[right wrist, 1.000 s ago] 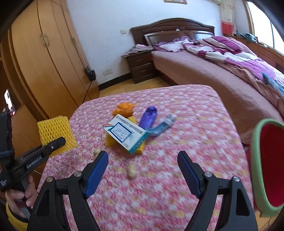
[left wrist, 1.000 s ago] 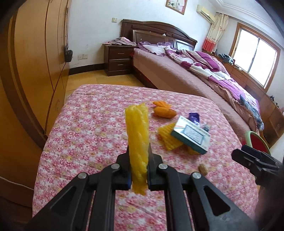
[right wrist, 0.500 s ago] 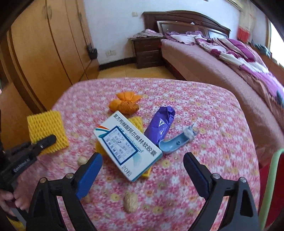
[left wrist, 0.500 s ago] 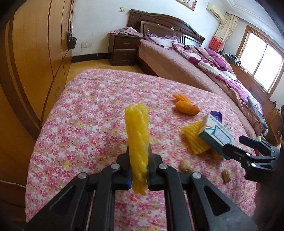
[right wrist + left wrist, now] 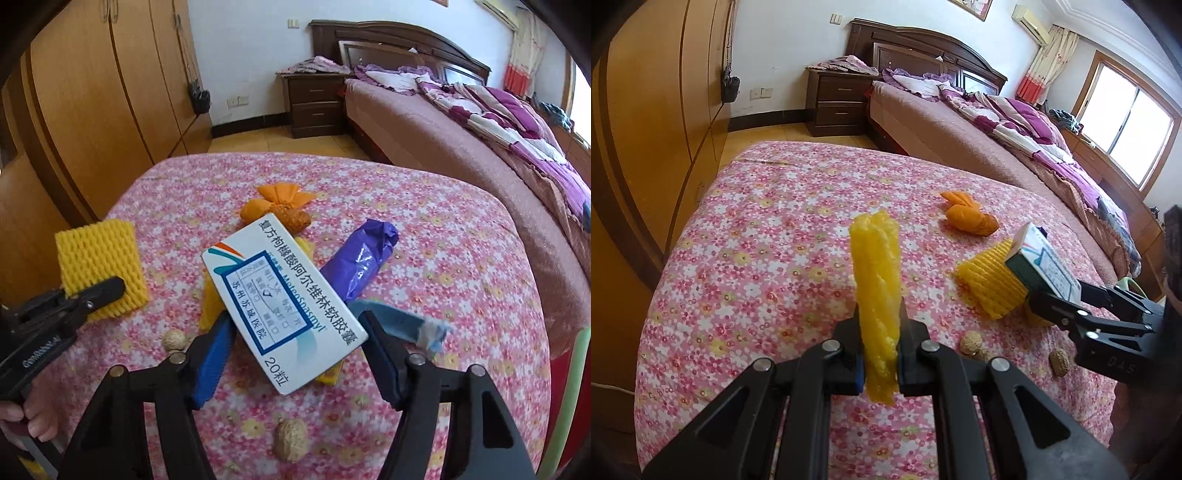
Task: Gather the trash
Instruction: 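Grasp the white medicine box with the right tool while the left tool holds the foam net, then carry the medicine box and foam net over the red bucket and open both tools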
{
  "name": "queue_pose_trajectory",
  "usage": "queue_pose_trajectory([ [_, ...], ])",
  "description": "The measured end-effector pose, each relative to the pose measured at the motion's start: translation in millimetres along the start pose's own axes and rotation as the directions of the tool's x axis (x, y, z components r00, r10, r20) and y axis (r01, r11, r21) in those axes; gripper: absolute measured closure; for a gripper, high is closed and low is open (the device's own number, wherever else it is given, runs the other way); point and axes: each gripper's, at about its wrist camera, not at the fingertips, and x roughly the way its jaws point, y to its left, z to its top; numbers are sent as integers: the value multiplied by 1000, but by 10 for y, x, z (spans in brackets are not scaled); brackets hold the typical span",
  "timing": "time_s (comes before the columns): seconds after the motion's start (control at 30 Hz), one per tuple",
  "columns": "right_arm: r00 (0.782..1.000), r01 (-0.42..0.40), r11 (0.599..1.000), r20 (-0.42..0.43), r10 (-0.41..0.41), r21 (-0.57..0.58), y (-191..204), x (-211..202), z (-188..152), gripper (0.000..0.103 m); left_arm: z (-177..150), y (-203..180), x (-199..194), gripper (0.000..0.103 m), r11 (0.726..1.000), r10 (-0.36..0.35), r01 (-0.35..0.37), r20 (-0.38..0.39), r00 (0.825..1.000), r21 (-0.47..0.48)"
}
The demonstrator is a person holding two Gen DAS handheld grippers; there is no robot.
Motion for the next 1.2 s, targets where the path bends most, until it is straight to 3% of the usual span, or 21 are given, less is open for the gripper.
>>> queue_pose_trajectory([
  [0.53, 994, -17, 986, 107, -1, 164, -213, -887, -413, 33, -135, -463, -435, 92, 994, -90, 88, 28, 996, 66],
  [0.87, 985, 3, 963, 165, -50, 271, -592, -1394, -719, 33, -231, -972, -697, 92, 971, -210, 209, 0, 978, 117],
  [1.2, 974, 45, 917, 188, -129, 395, -1108, -1774, -1155, 33, -355, -1508, -742, 92, 949, -233, 235, -35, 972, 209],
])
